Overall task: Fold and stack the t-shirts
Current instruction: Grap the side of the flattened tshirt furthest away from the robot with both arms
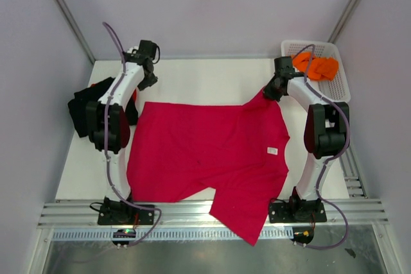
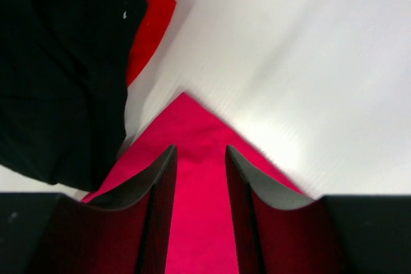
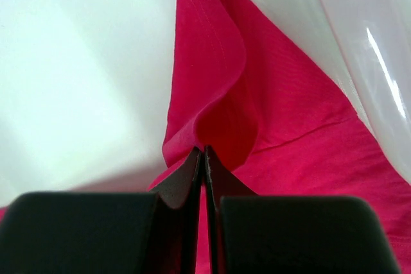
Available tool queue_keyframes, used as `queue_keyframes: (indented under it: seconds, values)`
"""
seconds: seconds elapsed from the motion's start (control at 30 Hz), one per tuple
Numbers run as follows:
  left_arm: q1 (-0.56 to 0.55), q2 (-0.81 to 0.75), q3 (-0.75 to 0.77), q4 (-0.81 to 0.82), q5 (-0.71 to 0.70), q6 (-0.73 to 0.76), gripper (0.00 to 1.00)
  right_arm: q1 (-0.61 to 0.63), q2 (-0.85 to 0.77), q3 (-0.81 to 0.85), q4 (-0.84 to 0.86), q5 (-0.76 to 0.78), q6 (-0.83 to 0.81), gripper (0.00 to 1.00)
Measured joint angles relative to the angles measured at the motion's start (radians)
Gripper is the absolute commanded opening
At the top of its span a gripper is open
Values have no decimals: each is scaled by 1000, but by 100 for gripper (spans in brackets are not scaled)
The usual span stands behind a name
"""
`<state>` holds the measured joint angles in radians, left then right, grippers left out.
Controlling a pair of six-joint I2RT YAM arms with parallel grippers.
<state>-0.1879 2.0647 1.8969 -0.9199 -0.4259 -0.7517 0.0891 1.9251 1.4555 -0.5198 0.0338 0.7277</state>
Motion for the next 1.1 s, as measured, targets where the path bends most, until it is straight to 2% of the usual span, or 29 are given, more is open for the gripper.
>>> queue_keyframes:
  seconds: [0.3, 0.47, 0.63, 0.87, 1.1]
  values:
    - [14, 111, 74, -8, 22, 0, 38, -8, 0, 24, -37, 1, -15, 6]
    - [29, 214, 165, -81, 26, -30, 38, -11, 0, 36, -43, 2, -16, 6]
    - [31, 245, 171, -137, 26, -65, 38, -11, 0, 45, -43, 2, -16, 6]
    - [31, 246, 168, -186, 37, -203, 38, -13, 1, 45, -43, -2, -15, 6]
    - [31, 246, 82, -141, 64, -351, 41, -13, 6, 45, -42, -11, -15, 7]
